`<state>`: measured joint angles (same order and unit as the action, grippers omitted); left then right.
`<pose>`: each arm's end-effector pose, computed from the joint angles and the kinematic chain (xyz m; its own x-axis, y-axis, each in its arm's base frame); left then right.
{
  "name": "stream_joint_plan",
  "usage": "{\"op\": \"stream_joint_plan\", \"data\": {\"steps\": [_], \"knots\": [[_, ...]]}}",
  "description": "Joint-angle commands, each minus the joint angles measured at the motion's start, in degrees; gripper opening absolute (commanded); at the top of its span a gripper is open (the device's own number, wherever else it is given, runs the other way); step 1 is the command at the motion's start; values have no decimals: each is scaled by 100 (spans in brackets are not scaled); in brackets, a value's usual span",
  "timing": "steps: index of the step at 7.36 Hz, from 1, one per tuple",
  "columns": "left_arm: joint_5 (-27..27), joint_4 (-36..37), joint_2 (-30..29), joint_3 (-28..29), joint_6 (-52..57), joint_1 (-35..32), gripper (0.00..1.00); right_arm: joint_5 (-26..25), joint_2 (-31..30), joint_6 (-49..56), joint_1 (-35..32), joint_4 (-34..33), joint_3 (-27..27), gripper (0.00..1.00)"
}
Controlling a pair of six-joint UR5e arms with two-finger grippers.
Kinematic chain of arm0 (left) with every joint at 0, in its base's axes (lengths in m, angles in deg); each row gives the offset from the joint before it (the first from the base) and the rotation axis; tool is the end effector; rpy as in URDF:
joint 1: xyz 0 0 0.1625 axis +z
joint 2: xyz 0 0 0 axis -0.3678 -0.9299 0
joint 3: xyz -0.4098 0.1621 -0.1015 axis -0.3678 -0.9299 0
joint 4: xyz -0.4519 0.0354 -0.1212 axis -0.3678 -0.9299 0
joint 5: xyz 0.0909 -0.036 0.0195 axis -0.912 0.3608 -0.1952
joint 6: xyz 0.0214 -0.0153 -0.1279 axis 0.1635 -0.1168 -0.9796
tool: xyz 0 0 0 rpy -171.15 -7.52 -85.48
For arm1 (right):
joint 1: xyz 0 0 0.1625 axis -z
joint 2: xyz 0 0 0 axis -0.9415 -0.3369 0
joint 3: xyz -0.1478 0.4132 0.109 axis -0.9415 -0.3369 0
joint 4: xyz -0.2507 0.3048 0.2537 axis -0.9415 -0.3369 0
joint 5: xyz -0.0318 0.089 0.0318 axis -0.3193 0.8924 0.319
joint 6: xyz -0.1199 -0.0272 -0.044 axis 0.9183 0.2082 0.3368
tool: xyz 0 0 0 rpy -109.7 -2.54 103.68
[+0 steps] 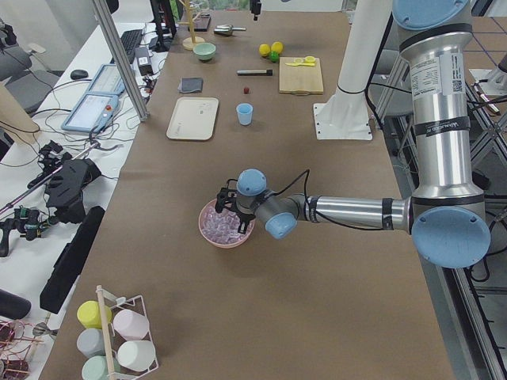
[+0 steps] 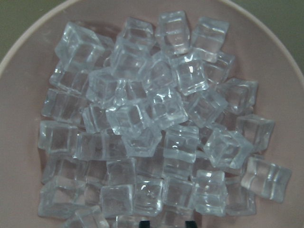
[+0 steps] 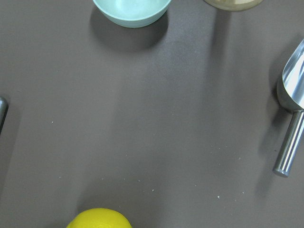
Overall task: Mash ice and strawberries in cup
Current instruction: 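Close the left gripper on a clear ice cube, then lift the ice cube and carry it with the left gripper over the light-blue cup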
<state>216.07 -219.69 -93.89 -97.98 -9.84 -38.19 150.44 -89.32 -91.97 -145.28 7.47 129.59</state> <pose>0.2171 -0.4747 0.6516 0.6052 0.1999 -0.7706 -0.0266 0.9725 0.2314 -0.0761 -0.4762 0.5954 0.7010 -0.1966 0.6855 -0.0027 0.9605 0.2781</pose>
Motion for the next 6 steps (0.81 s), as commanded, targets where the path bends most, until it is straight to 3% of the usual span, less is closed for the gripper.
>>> {"op": "stream_joint_plan", "data": {"steps": [1, 4, 6], "knots": [[271, 457, -73, -204, 49, -191, 0, 1, 9, 0, 0, 0, -5, 100], [456, 811, -764, -486, 50, -571, 0, 1, 9, 0, 0, 0, -5, 100], [125, 1318, -1283, -495, -38, -509, 0, 1, 9, -9, 0, 0, -5, 100]]}}
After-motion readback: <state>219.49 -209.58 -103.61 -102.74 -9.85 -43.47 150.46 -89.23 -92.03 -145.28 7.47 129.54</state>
